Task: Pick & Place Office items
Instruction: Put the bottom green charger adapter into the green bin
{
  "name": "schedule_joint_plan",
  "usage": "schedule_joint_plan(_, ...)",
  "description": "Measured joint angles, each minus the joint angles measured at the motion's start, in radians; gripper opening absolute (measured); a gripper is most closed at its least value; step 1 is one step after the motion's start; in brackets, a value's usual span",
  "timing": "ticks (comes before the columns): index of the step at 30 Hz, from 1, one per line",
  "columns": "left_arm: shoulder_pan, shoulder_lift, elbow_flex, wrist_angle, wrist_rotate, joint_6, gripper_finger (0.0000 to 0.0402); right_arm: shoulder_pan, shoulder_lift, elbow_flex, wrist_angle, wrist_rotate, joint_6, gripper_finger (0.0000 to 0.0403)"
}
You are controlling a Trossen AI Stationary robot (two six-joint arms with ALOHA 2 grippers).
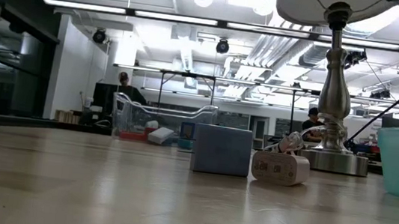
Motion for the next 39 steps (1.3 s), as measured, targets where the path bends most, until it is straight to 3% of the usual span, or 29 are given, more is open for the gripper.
schedule_joint_plan(14, -0.001, 0.0, 0.0, 0.002, 0.002, 0.023, 0.0138, 0.0, 0.0, 0.0, -0.001, 0.003, -0.002, 0.0118)
schedule_joint_plan(29, -0.001, 0.0, 0.0, 0.005, 0.003, 0.035, 0.0151, 0.0, 0.0, 0.0, 0.002, -0.001, -0.003, 0.0118)
schedule_joint_plan(39, 0.0, 0.0, 0.0, 0.012, 0.07, 0.049, 0.0152, 0.001, 0.0, 0.0, 0.01, -0.009, -0.003, 0.0118)
